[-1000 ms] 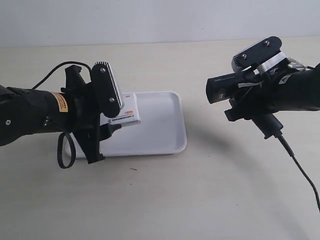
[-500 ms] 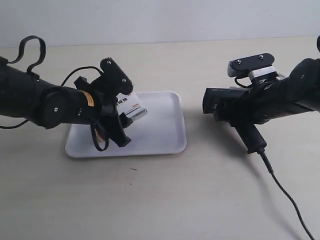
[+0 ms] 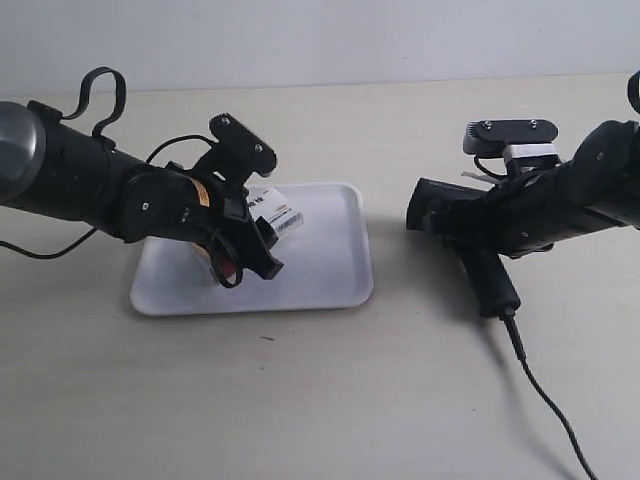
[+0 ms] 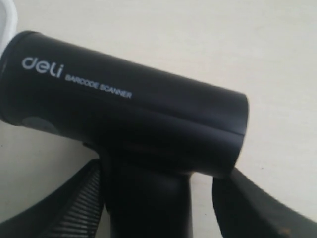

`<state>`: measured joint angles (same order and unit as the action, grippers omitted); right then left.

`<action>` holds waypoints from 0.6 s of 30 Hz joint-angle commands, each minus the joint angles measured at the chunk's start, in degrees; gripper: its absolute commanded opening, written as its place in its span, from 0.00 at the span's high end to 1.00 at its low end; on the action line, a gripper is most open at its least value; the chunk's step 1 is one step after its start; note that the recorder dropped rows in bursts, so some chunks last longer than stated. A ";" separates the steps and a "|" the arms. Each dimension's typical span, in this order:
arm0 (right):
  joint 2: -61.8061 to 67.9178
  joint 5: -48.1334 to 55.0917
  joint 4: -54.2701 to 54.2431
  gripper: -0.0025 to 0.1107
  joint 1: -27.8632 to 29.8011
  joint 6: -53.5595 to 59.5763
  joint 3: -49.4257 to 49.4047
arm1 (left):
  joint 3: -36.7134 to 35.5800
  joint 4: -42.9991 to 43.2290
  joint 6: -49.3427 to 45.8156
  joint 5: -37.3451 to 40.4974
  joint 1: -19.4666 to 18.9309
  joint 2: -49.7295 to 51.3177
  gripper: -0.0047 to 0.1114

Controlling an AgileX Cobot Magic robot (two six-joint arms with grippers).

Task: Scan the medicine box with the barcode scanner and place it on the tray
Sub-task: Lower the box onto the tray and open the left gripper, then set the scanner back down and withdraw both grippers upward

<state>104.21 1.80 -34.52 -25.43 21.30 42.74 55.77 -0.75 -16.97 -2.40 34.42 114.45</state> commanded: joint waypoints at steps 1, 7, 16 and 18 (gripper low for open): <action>0.04 -1.80 -0.01 0.71 0.11 -0.96 0.57 | 0.14 0.42 -2.34 2.40 -0.18 0.04 0.29; 0.04 -1.80 -0.01 0.39 0.11 -0.96 0.57 | 0.14 0.42 -2.57 2.40 -0.18 -3.83 0.09; -0.60 -1.80 0.22 0.28 0.11 1.75 0.57 | 0.14 -0.08 0.15 13.55 -0.18 -24.54 0.29; -2.95 0.18 0.22 0.29 0.11 3.35 0.86 | -0.26 -0.08 2.80 16.43 -0.18 -30.34 0.52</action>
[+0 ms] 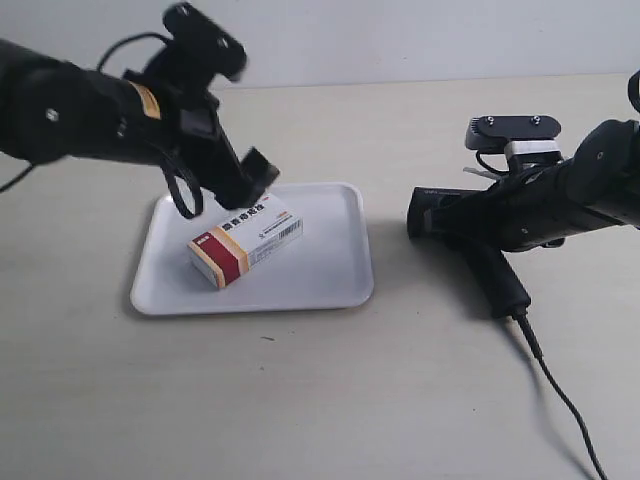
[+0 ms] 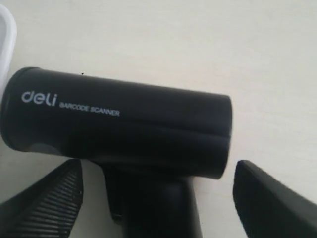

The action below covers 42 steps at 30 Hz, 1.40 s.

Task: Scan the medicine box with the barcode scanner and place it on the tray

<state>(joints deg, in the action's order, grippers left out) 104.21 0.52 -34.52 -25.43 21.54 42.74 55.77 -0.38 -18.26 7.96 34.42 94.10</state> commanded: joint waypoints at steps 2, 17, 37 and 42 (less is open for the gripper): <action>-7.74 5.57 0.22 0.34 0.11 4.20 1.23 | -2.23 -0.45 6.81 6.19 -0.18 -16.81 0.83; -57.99 7.07 1.23 0.98 0.11 4.43 -16.90 | -40.25 -0.42 13.18 -3.62 -0.18 -60.41 0.93; -76.43 8.21 0.39 0.98 0.11 3.98 -18.01 | -55.77 -0.42 14.31 -5.84 -13.18 -83.24 0.93; -76.43 8.22 0.39 0.98 0.11 3.98 -17.90 | -55.77 -0.85 20.34 -2.71 -29.14 -94.10 0.93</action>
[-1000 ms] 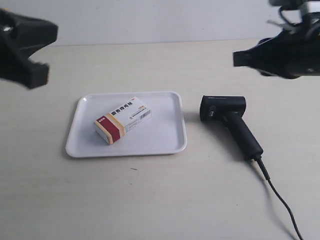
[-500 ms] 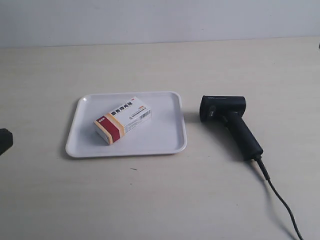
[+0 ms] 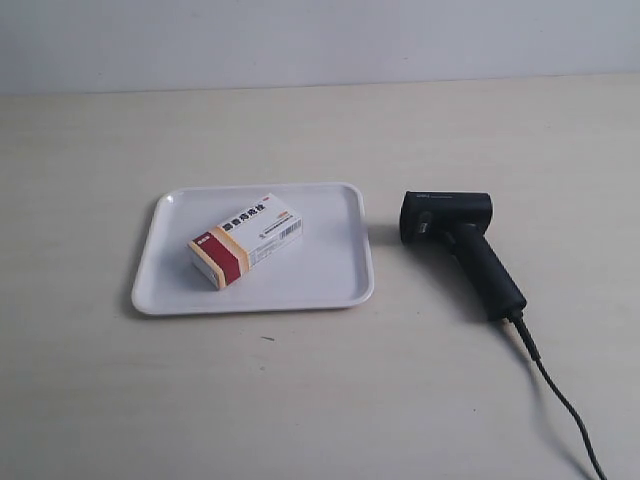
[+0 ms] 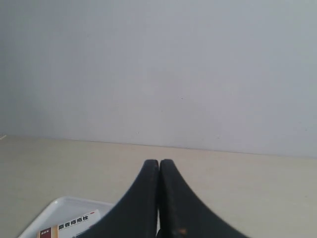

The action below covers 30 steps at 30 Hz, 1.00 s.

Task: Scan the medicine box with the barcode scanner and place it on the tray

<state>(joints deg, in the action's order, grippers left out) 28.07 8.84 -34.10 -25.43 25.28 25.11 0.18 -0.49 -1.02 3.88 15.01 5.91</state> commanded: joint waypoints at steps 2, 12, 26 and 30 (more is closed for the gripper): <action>-0.29 0.01 -0.02 0.98 0.11 0.23 -0.27 | -0.18 -0.74 3.21 1.77 -13.09 -5.91 0.93; -0.29 -0.02 -0.02 0.98 0.11 0.13 -0.27 | -0.18 -0.07 1.02 10.54 -15.67 -5.91 0.93; -0.29 -0.02 -0.02 0.98 0.11 0.13 -0.27 | -0.18 -0.07 0.25 10.70 -15.56 -5.91 0.93; -0.29 -0.02 -0.02 0.98 0.11 0.13 -0.27 | -0.18 -0.07 0.25 10.70 -15.56 -5.91 0.93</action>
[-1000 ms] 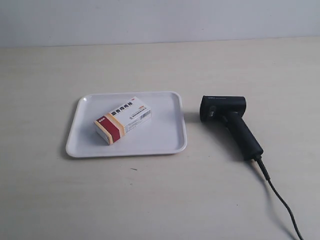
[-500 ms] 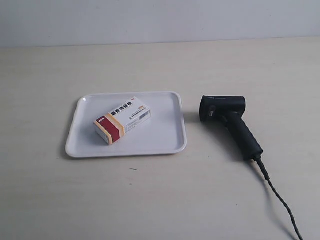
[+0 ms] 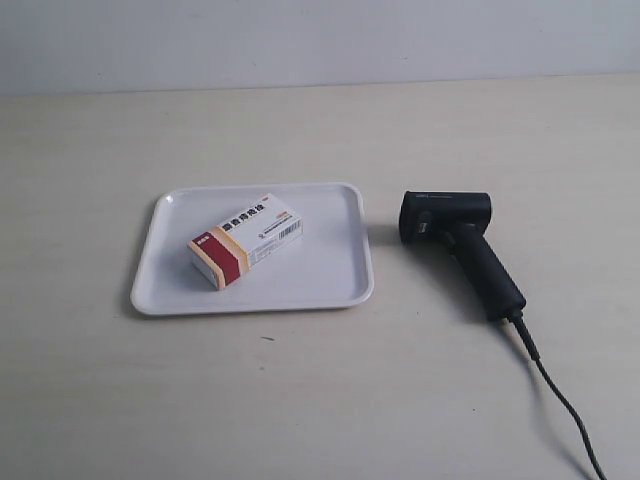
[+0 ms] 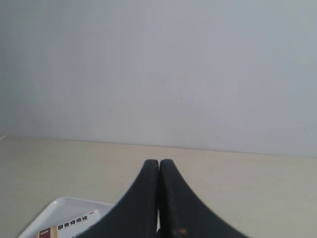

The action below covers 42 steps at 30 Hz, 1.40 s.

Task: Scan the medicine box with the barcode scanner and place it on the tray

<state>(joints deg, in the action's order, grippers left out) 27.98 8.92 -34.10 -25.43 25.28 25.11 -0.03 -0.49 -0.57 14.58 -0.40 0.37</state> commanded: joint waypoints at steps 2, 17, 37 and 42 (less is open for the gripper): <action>-0.20 -0.10 -0.02 0.98 0.11 0.13 -0.27 | 0.03 -0.07 -0.19 0.01 -0.15 -0.37 0.93; -0.20 -5.77 31.66 0.98 0.11 -29.08 -17.81 | 0.03 -0.07 -0.19 0.01 -0.15 -0.37 0.93; -11.50 -9.79 37.65 0.98 9.69 -39.90 -25.11 | 0.03 -0.07 -0.19 0.01 -0.15 -0.37 0.93; -21.13 -5.42 37.65 0.98 19.79 -39.90 -25.11 | 0.03 -0.07 -0.19 0.01 -0.15 -0.37 0.93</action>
<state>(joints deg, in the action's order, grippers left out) 10.69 1.02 3.04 -9.18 -14.57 0.26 -0.03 -0.49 -0.57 14.69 -0.40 0.37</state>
